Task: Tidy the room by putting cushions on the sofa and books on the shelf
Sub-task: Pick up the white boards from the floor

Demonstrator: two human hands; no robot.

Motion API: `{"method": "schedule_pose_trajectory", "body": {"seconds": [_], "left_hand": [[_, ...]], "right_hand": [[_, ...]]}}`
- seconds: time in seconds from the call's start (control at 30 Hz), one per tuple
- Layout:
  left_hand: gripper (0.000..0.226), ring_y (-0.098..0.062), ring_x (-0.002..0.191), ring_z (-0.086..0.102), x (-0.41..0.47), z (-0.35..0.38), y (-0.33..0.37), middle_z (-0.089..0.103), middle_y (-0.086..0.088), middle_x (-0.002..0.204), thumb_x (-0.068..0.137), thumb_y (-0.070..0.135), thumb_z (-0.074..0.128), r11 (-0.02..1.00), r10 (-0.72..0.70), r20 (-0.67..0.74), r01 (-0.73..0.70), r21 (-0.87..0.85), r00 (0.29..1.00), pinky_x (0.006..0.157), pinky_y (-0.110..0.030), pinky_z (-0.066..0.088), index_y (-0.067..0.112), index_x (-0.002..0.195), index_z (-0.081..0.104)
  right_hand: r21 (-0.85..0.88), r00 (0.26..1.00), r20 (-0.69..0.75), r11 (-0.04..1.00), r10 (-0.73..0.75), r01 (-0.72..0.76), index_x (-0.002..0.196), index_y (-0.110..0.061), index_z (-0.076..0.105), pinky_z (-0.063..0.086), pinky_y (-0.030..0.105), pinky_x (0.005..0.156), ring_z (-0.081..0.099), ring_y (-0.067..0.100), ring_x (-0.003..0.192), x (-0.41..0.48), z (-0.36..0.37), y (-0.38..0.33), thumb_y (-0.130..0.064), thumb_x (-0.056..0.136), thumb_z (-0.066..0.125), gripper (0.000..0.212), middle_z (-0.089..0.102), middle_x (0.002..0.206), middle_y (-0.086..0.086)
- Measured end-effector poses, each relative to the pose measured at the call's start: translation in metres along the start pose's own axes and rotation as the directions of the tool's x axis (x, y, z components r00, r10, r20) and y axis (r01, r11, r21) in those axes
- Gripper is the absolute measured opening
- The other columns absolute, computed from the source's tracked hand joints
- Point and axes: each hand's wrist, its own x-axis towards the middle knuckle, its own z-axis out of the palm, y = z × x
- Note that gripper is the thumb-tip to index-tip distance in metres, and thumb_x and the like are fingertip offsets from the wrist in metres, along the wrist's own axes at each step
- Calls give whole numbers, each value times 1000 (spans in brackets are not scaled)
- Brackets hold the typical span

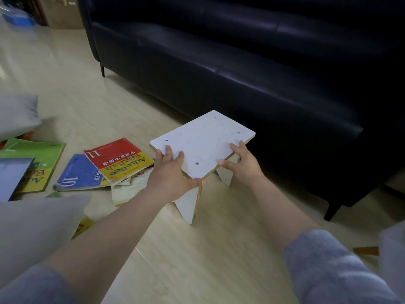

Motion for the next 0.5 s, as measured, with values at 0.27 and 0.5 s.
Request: {"method": "schedule_pose_trajectory", "body": {"seconds": [0.27, 0.5], "left_hand": [[103, -27, 146, -14, -1, 0, -3, -8, -6, 160, 74, 70, 58, 992, 28, -48, -33, -119, 998, 118, -46, 14, 21, 152, 12], [68, -14, 133, 35, -51, -3, -37, 41, 2, 142, 81, 43, 69, 918, 116, -220, -189, -348, 969, 96, -22, 31, 18, 138, 42]], "right_hand": [[71, 991, -129, 997, 30, -21, 140, -18, 49, 39, 28, 101, 42, 20, 135, -16, 0, -13, -33, 82, 74, 65, 42, 149, -2], [141, 982, -180, 986, -65, 91, 127, -19, 60, 47, 22, 87, 57, 10, 109, -80, 18, -16, -35, 87, 69, 44, 62, 123, -8]]}}
